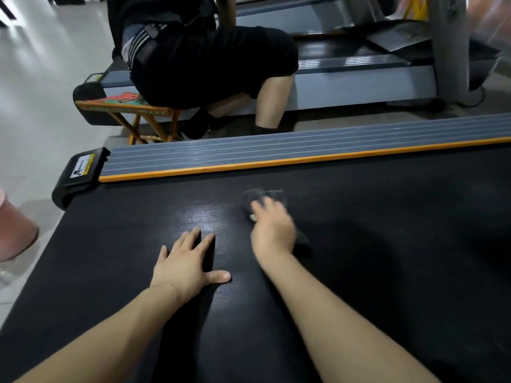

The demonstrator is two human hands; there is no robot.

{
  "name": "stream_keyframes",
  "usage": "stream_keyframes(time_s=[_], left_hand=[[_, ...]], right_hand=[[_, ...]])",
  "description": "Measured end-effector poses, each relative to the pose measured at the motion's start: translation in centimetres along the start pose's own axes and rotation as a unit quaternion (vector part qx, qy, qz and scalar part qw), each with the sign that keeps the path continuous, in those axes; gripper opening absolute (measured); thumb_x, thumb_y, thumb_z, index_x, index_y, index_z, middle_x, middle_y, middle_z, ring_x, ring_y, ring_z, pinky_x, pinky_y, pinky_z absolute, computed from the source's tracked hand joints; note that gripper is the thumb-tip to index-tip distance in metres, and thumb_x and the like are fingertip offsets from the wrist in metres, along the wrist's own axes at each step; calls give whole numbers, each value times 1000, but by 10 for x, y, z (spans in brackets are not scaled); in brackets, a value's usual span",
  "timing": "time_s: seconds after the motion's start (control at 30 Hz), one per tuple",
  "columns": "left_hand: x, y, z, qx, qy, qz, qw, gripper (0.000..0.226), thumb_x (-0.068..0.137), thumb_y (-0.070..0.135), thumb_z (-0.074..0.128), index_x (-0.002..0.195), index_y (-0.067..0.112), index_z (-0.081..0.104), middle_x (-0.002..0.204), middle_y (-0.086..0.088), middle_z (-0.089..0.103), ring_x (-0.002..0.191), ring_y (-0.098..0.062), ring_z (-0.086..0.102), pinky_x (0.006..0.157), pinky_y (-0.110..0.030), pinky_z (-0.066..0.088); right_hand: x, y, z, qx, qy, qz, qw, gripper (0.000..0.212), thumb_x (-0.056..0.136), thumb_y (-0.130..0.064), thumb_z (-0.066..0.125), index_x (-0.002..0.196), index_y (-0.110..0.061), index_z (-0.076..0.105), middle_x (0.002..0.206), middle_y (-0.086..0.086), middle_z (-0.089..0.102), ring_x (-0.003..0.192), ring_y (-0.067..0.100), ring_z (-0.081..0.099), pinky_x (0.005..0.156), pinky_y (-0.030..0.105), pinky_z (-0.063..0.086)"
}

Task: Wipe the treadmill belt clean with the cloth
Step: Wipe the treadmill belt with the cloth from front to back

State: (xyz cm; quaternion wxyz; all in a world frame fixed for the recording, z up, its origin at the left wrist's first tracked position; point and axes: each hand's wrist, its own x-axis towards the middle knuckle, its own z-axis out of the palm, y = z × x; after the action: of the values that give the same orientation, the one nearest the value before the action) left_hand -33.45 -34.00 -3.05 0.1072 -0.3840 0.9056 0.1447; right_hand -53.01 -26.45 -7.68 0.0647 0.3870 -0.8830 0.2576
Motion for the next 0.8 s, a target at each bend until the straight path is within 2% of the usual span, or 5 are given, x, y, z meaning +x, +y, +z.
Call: stream_keyframes(time_s=[0.17,0.37,0.53,0.7,0.8], left_hand=[[-12,4,4,28,6,-20,999,105,73,94,37,160,43,7,171,8,-5,156,-14,-9,122,-63,5],[-15,0,-12,-18,-77,-36,996,122,63,88,65,159,49,1,169,8,-14,156,-19,-13,121,-65,11],[-13,6,-10,-15,-57,-34,998,125,60,82,74,158,46,5,170,5,-11,156,-23,-12,117,-72,14],[-15,0,-5,-19,-54,-42,997,126,61,85,70,160,44,4,170,8,-15,156,-19,-14,119,-69,11],[-15,0,-4,-29,-56,-48,997,124,62,85,70,159,45,4,169,8,-17,156,-17,-15,121,-67,9]], right_hand=[[-6,-32,13,24,-147,-229,962,49,91,-20,55,137,-37,53,152,-4,44,141,21,38,114,38,35],[6,110,-44,-11,-18,12,1000,44,92,-14,51,133,-28,61,147,3,51,134,25,47,109,33,38],[-11,75,-39,-78,31,146,986,47,88,-11,50,132,-24,60,140,4,53,128,29,48,98,41,46],[-32,-45,10,15,-94,-156,983,49,79,-18,61,127,-28,61,138,0,56,126,28,52,99,39,48],[-31,-24,0,48,-121,-224,966,48,86,-20,61,132,-31,60,143,0,55,133,26,50,107,37,44]])
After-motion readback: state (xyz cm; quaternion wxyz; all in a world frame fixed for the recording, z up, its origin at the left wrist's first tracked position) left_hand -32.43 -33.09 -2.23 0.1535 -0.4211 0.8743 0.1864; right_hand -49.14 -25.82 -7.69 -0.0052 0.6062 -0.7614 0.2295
